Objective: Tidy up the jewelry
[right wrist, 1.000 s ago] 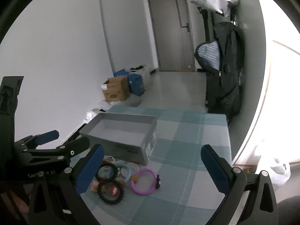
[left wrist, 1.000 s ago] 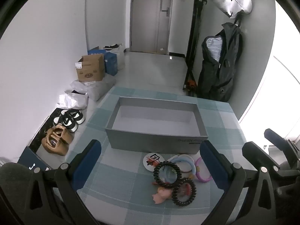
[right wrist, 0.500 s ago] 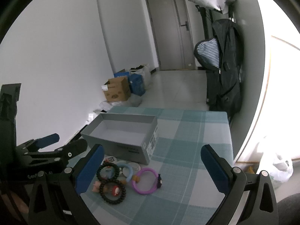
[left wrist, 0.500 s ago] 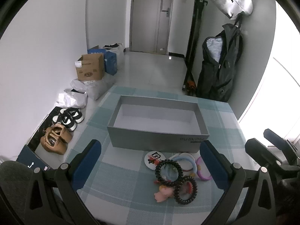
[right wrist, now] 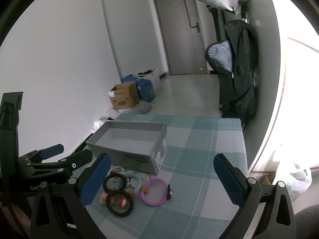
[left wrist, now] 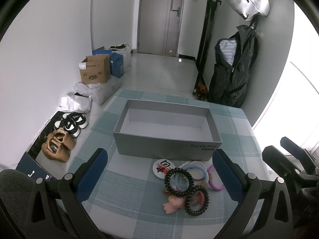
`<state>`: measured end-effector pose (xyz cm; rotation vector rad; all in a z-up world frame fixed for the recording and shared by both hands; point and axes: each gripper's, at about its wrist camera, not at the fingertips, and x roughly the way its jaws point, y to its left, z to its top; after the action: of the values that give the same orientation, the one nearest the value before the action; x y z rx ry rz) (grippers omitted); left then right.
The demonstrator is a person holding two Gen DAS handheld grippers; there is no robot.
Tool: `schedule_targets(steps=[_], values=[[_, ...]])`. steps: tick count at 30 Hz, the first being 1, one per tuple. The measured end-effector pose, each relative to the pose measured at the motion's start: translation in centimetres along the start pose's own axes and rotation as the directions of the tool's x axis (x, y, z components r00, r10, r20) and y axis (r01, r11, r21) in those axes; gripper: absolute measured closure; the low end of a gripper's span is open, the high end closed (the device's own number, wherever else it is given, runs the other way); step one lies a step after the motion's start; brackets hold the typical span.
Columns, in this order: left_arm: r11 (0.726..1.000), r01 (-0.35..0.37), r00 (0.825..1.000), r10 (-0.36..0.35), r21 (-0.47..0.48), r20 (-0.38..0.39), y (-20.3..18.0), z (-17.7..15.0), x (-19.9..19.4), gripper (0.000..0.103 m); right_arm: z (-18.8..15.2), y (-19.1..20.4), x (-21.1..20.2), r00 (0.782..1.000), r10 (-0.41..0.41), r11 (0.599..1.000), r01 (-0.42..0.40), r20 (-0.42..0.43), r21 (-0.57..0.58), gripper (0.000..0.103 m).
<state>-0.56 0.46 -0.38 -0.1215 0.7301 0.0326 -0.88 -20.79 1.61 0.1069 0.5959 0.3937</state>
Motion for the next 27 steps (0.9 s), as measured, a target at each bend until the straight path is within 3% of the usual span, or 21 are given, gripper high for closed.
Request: schedule_targets(steps=[27], values=[[0.998, -0.022, 0.999, 0.021, -0.054, -0.033, 1.1, 0.0, 0.7, 0.001, -0.1, 0.0, 0.3, 0.999, 0.015, 1.000, -0.015, -0.041, 0.004, 0.000]])
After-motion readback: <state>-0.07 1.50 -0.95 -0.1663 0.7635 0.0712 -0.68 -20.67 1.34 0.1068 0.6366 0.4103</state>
